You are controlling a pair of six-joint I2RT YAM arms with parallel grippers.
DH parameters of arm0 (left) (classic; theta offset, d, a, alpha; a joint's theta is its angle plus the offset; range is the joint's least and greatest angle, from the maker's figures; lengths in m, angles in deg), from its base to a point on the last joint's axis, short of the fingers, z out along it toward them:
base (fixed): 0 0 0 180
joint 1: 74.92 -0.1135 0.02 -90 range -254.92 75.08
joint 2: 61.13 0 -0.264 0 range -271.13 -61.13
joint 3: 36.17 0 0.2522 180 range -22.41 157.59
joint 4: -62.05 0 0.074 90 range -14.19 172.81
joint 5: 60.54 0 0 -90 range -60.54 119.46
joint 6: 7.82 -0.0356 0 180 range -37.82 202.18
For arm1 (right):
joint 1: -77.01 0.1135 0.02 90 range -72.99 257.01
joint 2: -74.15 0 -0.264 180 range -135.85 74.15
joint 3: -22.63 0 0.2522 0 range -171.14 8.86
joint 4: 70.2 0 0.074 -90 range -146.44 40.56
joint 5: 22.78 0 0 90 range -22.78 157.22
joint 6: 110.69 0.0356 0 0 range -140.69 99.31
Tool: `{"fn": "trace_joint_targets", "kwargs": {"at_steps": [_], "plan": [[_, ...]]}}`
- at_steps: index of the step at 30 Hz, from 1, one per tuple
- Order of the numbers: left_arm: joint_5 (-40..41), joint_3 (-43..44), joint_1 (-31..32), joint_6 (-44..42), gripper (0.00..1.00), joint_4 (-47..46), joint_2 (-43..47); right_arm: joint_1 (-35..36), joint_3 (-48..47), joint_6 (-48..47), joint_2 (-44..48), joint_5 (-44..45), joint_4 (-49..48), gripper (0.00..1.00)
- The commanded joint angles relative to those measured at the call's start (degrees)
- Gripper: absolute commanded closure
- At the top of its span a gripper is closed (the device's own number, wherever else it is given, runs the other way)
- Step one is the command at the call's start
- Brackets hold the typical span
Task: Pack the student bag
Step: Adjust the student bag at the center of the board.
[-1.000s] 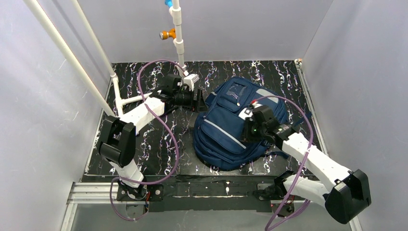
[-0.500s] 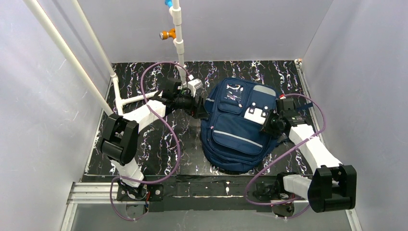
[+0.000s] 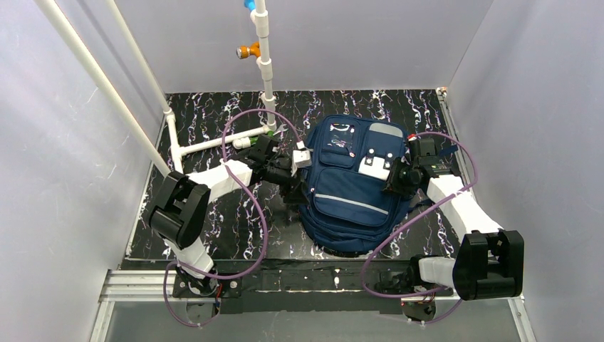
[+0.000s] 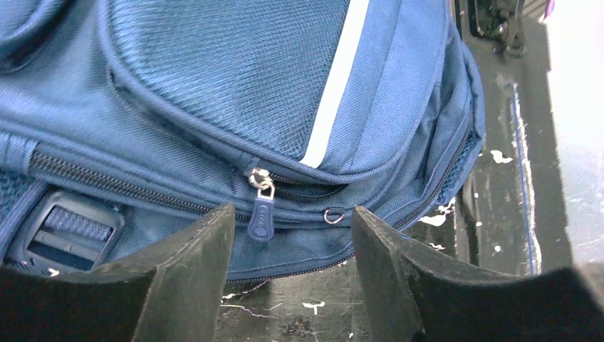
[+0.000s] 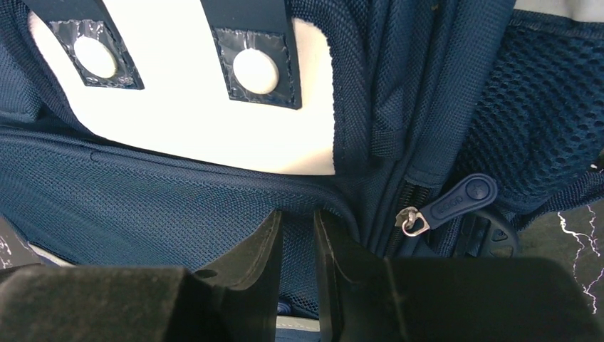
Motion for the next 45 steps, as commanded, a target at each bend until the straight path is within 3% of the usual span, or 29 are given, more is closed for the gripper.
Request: {"fn": "trace_joint_targets", "kwargs": {"at_steps": [1, 2, 7, 11, 15, 19, 22, 26, 30, 35, 45], "plan": [[4.5, -0.9, 3.2, -6.2, 0.49, 0.6, 0.9, 0.2, -1.3, -0.4, 0.5, -2.1, -1.1, 0.71], [6.5, -1.4, 3.9, -6.3, 0.54, 0.0, 0.9, 0.2, -1.3, 0.0, 1.2, -1.9, -1.1, 0.71], [18.2, -5.8, 6.5, -7.5, 0.57, -6.5, 2.2, 0.2, -1.6, 4.0, 5.7, 3.7, 0.9, 0.70], [24.4, -6.2, 7.8, -8.9, 0.72, -7.0, 2.0, 0.1, -2.3, 6.1, 9.3, 12.1, 4.1, 0.66], [27.9, -6.8, 8.6, -8.7, 0.88, -8.4, 2.6, -1.2, -2.9, 5.1, 10.4, 12.2, 5.1, 0.49], [29.0, -8.0, 8.7, -6.0, 0.94, -10.6, 4.1, -4.4, -2.7, 3.1, 8.9, 1.4, 3.3, 0.28], [27.8, -9.2, 8.7, -5.2, 0.90, -11.1, 5.9, -6.1, -1.5, 1.3, 7.3, -9.1, 1.1, 0.26], [27.4, -9.9, 8.7, -5.0, 0.66, -12.5, 6.9, -6.2, -0.4, -0.3, 6.2, -10.4, 1.1, 0.24], [27.0, -9.0, 8.7, -3.0, 0.59, -14.9, 6.2, -6.2, 0.3, -0.8, 6.6, -9.2, 1.8, 0.24], [26.3, -7.4, 9.6, -2.4, 0.61, -15.0, 3.8, -6.2, 0.3, -0.2, 6.3, -8.7, 2.2, 0.24], [27.7, -9.5, 10.6, 3.3, 0.80, -19.2, 4.5, -6.2, -1.9, -2.4, 8.2, 1.0, 8.9, 0.19]]}}
